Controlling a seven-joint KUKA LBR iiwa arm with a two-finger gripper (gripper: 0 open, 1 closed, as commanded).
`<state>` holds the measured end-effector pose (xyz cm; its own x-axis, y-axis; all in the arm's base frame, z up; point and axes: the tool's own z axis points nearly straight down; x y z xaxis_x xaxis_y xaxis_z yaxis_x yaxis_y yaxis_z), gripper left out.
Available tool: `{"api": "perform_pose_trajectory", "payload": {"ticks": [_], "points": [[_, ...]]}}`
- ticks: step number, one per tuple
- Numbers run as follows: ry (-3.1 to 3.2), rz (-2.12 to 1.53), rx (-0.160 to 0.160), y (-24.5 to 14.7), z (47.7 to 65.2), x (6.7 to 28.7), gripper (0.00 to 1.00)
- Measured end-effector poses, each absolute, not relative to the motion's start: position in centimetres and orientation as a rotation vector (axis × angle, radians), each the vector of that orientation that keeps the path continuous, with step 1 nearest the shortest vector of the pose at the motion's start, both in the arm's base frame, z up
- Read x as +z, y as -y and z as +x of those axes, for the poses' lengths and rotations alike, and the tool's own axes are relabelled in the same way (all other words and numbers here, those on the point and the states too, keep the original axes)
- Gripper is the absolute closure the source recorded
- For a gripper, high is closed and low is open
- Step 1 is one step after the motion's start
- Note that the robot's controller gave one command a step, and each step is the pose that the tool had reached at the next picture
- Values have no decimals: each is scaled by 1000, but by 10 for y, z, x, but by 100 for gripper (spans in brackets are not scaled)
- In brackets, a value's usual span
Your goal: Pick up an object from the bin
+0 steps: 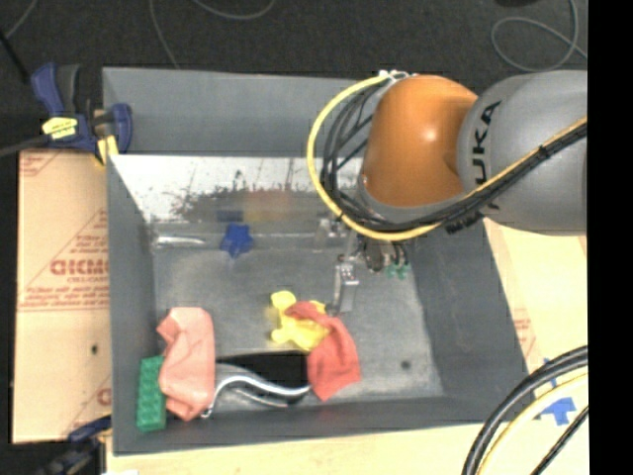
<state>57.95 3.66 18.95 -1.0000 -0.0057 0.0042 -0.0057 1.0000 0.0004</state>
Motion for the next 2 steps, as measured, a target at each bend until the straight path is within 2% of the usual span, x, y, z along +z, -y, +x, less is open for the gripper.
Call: {"api": "perform_pose_trajectory", "payload": {"ticks": [1, 2], "points": [[3145, 8, -1, -37, 581, 194, 0], [3148, 111, 1, -33, 574, 158, 0]]}}
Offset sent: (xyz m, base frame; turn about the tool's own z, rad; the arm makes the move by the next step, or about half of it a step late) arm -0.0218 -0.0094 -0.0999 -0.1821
